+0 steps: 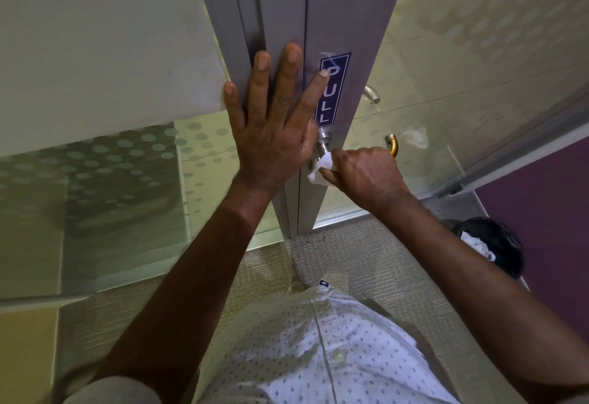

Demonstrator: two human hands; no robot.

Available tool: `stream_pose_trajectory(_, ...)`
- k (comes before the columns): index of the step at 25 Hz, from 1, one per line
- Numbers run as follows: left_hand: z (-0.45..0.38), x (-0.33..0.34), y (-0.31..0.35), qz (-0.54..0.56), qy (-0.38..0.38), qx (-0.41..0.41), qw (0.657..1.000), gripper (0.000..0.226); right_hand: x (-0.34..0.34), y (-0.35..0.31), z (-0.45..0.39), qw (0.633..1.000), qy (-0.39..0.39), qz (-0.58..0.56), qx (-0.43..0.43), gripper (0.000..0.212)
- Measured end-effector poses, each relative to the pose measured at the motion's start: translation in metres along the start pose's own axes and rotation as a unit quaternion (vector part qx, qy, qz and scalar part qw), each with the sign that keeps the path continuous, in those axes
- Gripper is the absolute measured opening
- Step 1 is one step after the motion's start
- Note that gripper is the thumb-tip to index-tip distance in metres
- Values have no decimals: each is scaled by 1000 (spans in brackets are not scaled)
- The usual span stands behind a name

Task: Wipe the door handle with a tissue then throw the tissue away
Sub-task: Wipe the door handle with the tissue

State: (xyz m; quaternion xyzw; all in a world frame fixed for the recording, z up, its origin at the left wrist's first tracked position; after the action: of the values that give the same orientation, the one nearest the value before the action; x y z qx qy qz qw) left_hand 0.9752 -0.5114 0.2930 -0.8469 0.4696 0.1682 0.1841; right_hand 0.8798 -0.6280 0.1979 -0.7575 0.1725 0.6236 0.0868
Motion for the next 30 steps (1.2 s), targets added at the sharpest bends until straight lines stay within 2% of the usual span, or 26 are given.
stream_pose_trajectory(3, 0, 0, 0, 1, -4, -1, 1000, 47, -5, 0, 1, 1000, 23, -13, 10, 49)
stream_pose_trajectory(6, 1, 2, -1, -5, -15, 0, 1000, 46, 2, 3, 19, 996, 84, -44, -4, 30)
stream_pose_trajectory(10, 2, 4, -1, -14, -26, -4, 1000, 46, 14, 13, 37, 988, 149, -42, -30, 29)
stream_pose_trajectory(13, 1, 3, -2, -38, -31, -8, 999, 53, 9, 14, 34, 982, 181, -13, -52, 19)
stream_pose_trajectory(15, 1, 2, -3, -47, -38, -18, 998, 55, 4, 14, 26, 985, 159, -3, -74, 5)
stream_pose_trajectory(18, 1, 1, -1, -65, -39, -35, 997, 62, -1, 14, 11, 993, 62, -14, -100, 29)
stream_pose_trajectory(21, 3, 1, 0, -73, -31, -46, 996, 90, -6, 11, 1, 995, 10, -22, -92, 47)
stream_pose_trajectory(24, 11, 5, 4, -83, -47, -55, 994, 91, -9, 13, 8, 995, 13, -45, -94, 43)
stream_pose_trajectory(27, 19, 10, 6, -96, -64, -54, 992, 79, -10, 22, 27, 991, 67, -56, -98, 13)
stream_pose_trajectory(30, 20, 12, 7, -105, -67, -49, 991, 74, -10, 24, 33, 992, 73, -32, -97, 19)
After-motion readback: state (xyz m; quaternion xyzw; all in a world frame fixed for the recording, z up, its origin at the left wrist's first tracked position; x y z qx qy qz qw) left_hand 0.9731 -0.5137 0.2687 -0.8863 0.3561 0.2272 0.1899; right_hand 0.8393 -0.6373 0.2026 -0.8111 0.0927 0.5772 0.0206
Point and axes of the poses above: each hand's wrist, its own z-axis away from the middle knuckle, its own x-axis out of the palm, y = z × x, the point moved 7 cm from there along -z, towards the middle knuckle, and after that the axes turned 7 degrees about x, right-handed, at the moved point
